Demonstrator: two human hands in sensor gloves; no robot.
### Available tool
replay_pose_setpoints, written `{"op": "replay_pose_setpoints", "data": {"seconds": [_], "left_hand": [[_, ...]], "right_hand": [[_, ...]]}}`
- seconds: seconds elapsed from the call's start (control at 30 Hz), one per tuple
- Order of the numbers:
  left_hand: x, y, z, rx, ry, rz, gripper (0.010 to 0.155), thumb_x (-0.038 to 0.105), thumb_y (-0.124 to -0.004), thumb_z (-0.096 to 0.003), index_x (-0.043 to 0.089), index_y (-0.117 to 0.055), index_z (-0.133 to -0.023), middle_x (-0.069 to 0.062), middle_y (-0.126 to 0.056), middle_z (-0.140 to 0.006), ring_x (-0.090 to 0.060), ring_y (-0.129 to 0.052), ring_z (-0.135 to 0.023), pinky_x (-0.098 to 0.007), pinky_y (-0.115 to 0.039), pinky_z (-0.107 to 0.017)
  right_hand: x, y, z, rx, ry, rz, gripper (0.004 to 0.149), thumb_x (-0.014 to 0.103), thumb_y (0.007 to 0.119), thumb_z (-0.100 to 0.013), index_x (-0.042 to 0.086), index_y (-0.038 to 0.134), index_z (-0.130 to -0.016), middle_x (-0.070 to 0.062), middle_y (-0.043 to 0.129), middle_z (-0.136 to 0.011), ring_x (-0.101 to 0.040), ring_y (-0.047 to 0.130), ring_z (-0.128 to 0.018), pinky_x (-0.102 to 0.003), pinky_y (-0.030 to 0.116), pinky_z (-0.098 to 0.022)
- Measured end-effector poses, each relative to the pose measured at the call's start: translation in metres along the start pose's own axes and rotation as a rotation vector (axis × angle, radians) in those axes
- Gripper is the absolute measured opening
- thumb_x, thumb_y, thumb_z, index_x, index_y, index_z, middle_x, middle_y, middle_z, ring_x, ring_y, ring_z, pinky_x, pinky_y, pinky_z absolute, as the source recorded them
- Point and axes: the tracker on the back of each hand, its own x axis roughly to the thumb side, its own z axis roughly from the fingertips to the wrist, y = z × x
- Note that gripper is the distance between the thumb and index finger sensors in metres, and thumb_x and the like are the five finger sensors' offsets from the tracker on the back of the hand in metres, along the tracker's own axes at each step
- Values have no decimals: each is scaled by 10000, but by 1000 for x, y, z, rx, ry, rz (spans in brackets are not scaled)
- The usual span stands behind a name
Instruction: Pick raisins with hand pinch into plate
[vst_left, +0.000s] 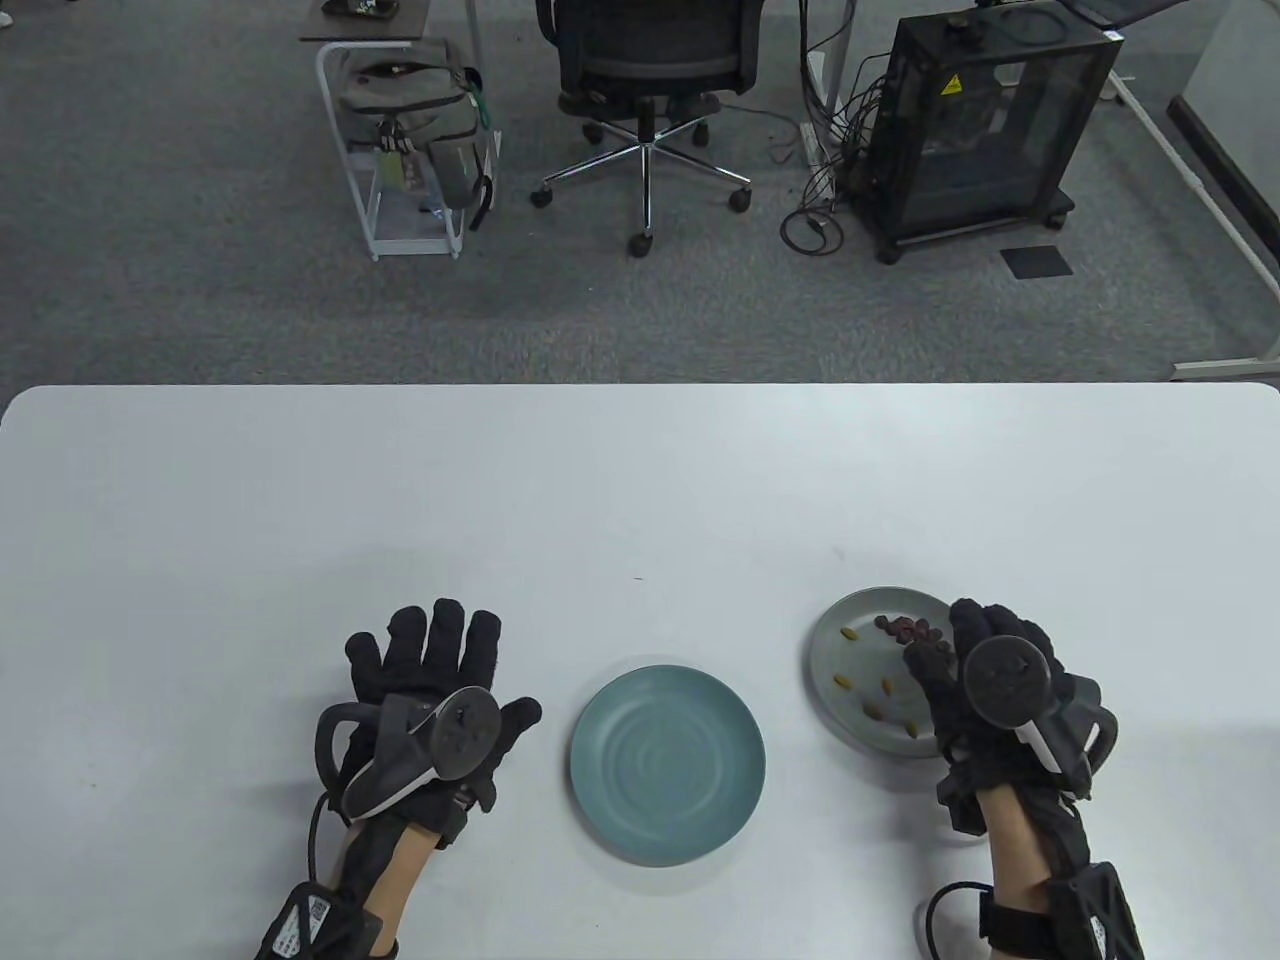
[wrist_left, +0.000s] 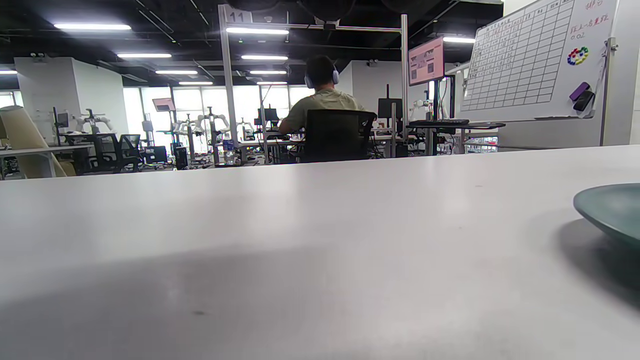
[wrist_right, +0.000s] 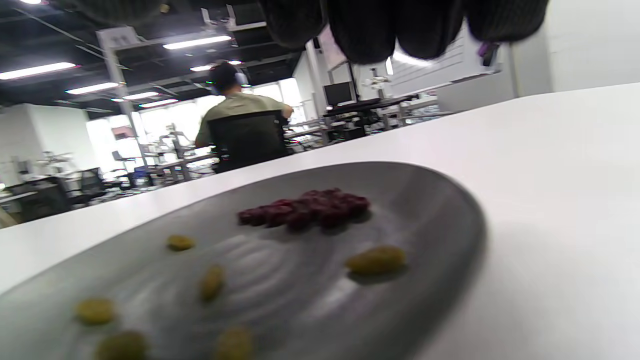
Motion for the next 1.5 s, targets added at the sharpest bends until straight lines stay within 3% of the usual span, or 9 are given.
{"op": "replay_pose_setpoints", "data": {"seconds": [0.2, 0.53, 1.17, 1.5], "left_hand": [[2, -1, 0, -5, 2, 14, 864, 764, -507, -449, 241, -353, -1121, -165, -449, -1185, -547, -530, -1030, -739, -428, -683], [2, -1, 0, -3, -1, 21, 862, 761, -521, -452, 236, -374, -1119, -158, -505, -1167, -533, -584, -1002, -711, -471, -673], [4, -6, -1, -52, 3, 42, 861, 758, -526, -452, 226, -392, -1116, -173, -540, -1152, -542, -600, -988, -699, -492, -662], [1, -8, -3, -77, 14, 54, 862, 757, -523, -451, 222, -399, -1115, -179, -554, -1146, -548, -600, -984, -697, -495, -660]], "right_hand": [[-18, 7, -7, 77, 220, -15, 725, 580, 754, -449, 135, 620, -1006, -179, 832, -902, -357, 942, -612, -426, 848, -391], [-37, 20, -20, 161, 393, 66, 666, 534, 830, -435, 63, 770, -903, -119, 1000, -650, -174, 1035, -239, -306, 901, -119], [-39, 31, -29, 188, 451, 68, 561, 494, 913, -412, 68, 899, -777, -47, 1061, -469, -102, 1038, -104, -287, 910, -49], [-54, 33, -30, 236, 507, -123, 486, 431, 937, -406, 71, 916, -733, -39, 1070, -428, -92, 1038, -81, -282, 908, -42]]}}
